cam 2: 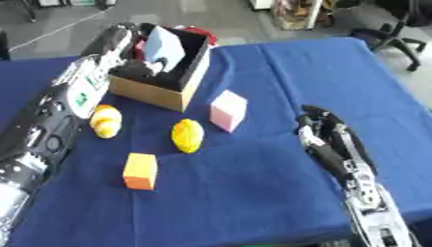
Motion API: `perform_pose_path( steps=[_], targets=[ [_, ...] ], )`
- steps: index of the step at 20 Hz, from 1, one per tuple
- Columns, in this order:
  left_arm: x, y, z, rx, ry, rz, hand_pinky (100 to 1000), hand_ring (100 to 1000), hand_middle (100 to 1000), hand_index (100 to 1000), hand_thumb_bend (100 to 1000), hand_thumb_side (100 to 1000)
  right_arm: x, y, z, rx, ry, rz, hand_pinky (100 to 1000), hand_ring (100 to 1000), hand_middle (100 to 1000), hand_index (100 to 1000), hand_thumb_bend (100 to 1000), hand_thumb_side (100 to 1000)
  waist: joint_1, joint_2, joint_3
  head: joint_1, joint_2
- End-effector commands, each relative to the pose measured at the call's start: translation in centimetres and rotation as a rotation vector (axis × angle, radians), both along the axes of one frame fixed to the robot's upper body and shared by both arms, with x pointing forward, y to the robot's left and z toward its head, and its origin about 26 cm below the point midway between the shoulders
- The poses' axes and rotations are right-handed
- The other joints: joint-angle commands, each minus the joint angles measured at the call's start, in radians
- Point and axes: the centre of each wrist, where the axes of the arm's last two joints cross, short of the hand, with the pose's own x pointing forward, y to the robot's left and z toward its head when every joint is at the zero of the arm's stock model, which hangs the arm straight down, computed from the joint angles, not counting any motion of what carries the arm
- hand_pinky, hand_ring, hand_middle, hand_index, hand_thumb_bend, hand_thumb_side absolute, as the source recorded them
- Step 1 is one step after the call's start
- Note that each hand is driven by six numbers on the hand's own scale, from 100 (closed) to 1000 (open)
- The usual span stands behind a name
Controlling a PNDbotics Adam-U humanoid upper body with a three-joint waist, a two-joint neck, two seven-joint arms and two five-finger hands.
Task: Pick up objects on the table and place them in the box.
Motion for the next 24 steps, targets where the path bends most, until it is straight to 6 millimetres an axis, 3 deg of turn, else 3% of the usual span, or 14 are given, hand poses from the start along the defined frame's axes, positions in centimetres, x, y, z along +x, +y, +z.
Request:
perform_pose_path(
  steps=[1, 5, 10, 13, 17, 18, 21, 24],
  targets=[
    [0.3, 0.6, 1.7, -0.016, -0.047, 0.019, 814, 773, 864, 955, 340, 710, 0.2, -0.3, 0.7, -0.009, -0.022, 0.0, 735, 620, 658, 821, 100, 407, -0.001, 0.002, 0.002, -0.004, -0.014],
    [0.4, 1.2, 2.1, 0.0, -0.041, 0.017, 835, 798, 898, 973, 486, 697, 0.2, -0.3, 0.7, -0.009, -0.022, 0.001, 735, 620, 658, 821, 100, 407, -0.001, 0.001, 0.007, -0.009, -0.017],
    [0.4, 1.8, 2.6, 0.053, -0.024, 0.002, 853, 817, 910, 987, 619, 546, 0.2, -0.4, 0.6, -0.01, -0.02, -0.002, 735, 620, 659, 821, 100, 406, -0.002, 0.0, 0.011, -0.013, -0.02],
    [0.5, 2.4, 3.1, 0.075, -0.023, -0.006, 855, 818, 909, 986, 625, 499, 0.1, -0.4, 0.6, -0.01, -0.019, -0.005, 735, 620, 659, 821, 100, 405, -0.003, 0.0, 0.013, -0.015, -0.021],
    [0.4, 4.1, 5.5, 0.088, -0.063, -0.033, 853, 811, 890, 983, 579, 419, 0.1, -0.6, 0.5, -0.013, -0.016, -0.012, 735, 620, 659, 821, 100, 406, 0.001, -0.003, 0.016, -0.017, -0.022],
    [0.4, 4.8, 6.3, 0.106, -0.069, -0.052, 848, 803, 877, 983, 529, 378, 0.1, -0.7, 0.5, -0.015, -0.014, -0.015, 735, 620, 659, 820, 100, 406, 0.004, -0.004, 0.019, -0.019, -0.021],
    [0.2, 7.4, 8.4, 0.194, -0.062, -0.088, 851, 808, 875, 983, 565, 294, -0.1, -1.1, 0.3, -0.024, -0.009, -0.025, 735, 620, 660, 820, 100, 407, 0.015, -0.01, 0.027, -0.027, -0.013],
    [0.3, 10.0, 8.8, 0.281, 0.007, -0.059, 850, 808, 871, 979, 567, 220, -0.2, -1.2, 0.2, -0.03, -0.005, -0.028, 736, 620, 660, 820, 100, 410, 0.024, -0.017, 0.033, -0.03, -0.005]
  ],
)
